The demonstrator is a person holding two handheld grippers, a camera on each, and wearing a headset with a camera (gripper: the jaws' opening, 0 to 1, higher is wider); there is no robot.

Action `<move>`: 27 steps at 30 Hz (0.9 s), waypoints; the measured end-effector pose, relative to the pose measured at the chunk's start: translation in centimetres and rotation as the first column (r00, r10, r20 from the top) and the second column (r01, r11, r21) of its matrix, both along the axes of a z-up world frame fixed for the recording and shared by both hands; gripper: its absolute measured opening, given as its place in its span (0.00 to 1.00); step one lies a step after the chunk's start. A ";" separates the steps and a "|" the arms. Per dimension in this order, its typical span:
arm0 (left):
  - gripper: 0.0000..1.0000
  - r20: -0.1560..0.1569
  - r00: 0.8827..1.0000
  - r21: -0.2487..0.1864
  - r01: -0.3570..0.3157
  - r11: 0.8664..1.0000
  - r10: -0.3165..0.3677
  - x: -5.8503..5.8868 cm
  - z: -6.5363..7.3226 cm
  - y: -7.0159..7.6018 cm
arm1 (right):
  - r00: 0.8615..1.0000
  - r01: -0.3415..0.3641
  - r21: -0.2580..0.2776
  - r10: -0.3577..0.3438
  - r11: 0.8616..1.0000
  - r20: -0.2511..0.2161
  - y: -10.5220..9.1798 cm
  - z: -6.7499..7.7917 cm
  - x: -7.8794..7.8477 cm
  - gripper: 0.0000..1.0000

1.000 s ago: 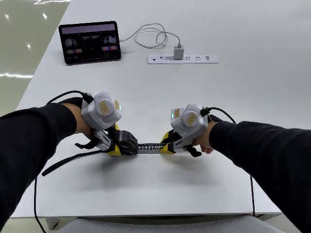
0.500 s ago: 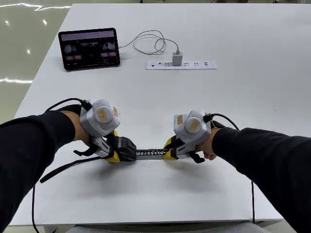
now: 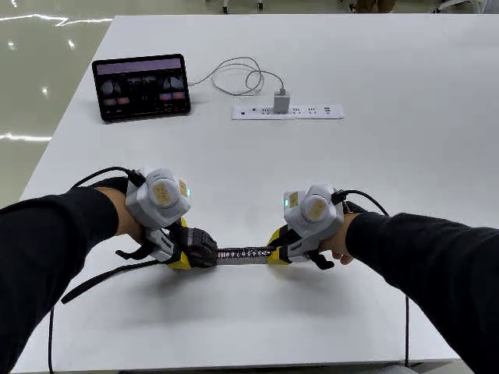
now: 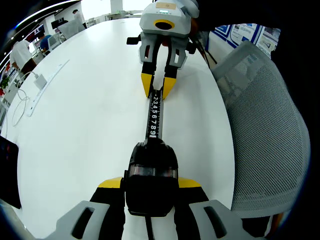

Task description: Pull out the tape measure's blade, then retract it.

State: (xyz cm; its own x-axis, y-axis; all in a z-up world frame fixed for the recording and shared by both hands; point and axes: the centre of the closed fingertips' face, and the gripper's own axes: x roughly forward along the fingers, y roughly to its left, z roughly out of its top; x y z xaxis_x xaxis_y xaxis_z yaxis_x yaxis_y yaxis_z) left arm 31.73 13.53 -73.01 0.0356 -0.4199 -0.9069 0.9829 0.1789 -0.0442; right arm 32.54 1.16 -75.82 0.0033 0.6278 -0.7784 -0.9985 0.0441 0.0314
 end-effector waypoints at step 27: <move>0.34 -0.003 1.000 -0.003 0.001 1.000 -0.001 0.0 0.0 0.0 | 1.000 0.015 -0.012 -0.015 1.000 -0.005 -1.8 0.0 0.2 0.10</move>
